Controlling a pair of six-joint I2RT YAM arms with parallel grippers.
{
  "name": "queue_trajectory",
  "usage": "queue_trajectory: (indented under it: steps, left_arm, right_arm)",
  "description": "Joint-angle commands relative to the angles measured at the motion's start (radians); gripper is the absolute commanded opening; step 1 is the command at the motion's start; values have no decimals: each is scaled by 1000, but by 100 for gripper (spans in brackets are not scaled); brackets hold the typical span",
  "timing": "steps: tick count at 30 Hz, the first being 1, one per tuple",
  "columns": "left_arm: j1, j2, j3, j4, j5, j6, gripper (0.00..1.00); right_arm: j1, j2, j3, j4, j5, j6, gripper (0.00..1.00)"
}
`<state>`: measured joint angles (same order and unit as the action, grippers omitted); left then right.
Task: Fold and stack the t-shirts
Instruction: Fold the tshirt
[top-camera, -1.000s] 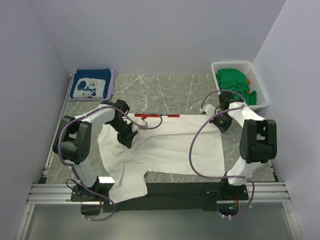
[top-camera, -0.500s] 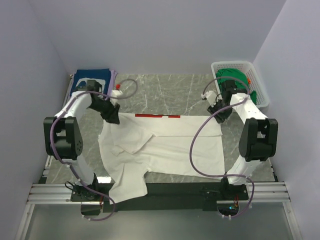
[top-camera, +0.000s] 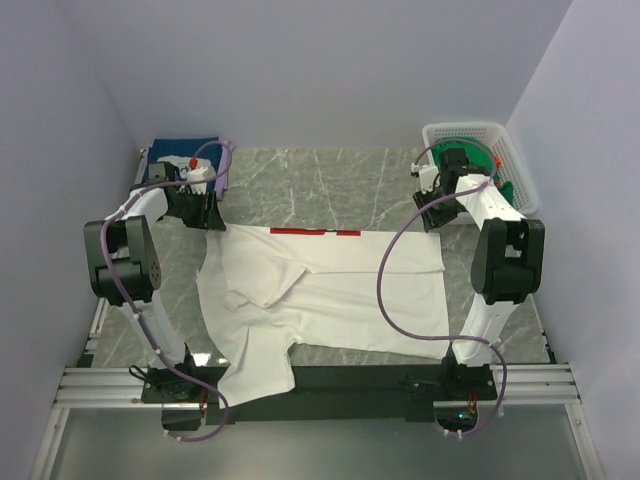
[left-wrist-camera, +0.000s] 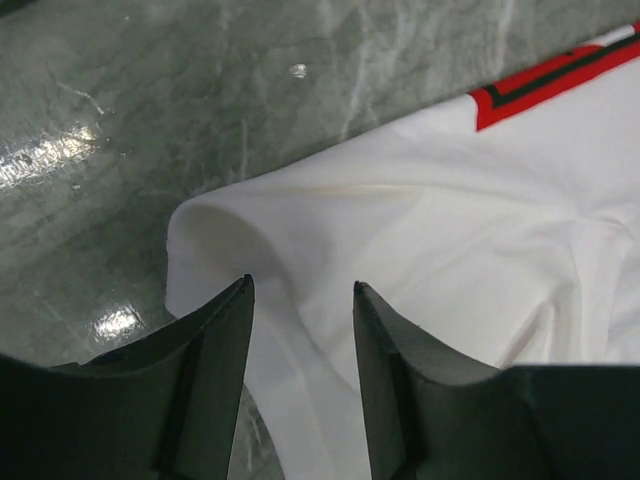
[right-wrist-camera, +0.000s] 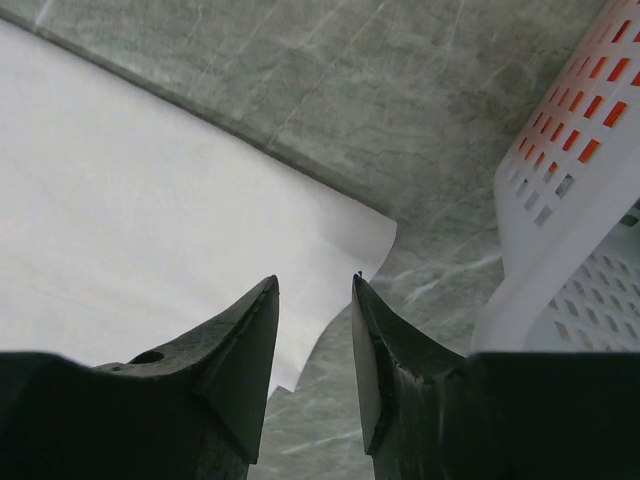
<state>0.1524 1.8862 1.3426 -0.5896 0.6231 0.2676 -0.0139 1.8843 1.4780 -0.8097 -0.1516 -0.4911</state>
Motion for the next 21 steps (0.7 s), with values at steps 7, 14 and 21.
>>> queue_trajectory:
  steps: [7, 14, 21]
  left_arm:
    - [12, 117, -22, 122, 111, -140, 49]
    - [21, 113, -48, 154, 187, -156, 39]
    - [32, 90, -49, 157, 211, -166, 39]
  right_arm:
    - [-9, 13, 19, 38, 9, 138, 44]
    - [-12, 7, 28, 15, -5, 155, 47]
    - [-26, -2, 38, -5, -17, 152, 47]
